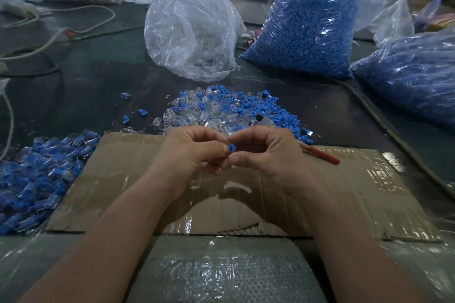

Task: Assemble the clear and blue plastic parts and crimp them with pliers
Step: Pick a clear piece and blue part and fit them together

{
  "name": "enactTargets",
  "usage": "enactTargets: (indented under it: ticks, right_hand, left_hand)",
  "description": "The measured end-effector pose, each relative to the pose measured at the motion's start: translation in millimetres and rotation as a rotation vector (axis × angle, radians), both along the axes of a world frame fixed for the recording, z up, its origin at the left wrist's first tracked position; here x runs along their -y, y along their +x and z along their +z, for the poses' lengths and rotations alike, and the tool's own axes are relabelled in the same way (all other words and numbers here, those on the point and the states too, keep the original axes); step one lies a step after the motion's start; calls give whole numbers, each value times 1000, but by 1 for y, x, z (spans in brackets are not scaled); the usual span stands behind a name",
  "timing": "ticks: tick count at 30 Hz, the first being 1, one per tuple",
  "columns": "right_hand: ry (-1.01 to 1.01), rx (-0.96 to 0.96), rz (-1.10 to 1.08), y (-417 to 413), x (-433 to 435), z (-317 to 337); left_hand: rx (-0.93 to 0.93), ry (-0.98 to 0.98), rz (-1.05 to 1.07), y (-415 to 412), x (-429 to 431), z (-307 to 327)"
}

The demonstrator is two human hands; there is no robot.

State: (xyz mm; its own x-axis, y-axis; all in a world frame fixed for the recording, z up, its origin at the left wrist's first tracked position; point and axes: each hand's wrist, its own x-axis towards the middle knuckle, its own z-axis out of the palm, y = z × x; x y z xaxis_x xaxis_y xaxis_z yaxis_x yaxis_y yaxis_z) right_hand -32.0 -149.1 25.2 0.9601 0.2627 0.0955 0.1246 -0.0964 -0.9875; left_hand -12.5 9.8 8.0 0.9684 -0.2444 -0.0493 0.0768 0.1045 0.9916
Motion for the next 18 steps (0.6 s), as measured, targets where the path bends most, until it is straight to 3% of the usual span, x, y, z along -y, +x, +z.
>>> enactTargets:
  ticks: [9, 18]
  right_hand:
    - [-108, 253, -54, 5, -1, -11]
    - [-173, 369, -98, 6, 2, -15]
  left_hand:
    - [-78, -48, -1, 1, -1, 2]
    - [-84, -79, -75, 3, -2, 1]
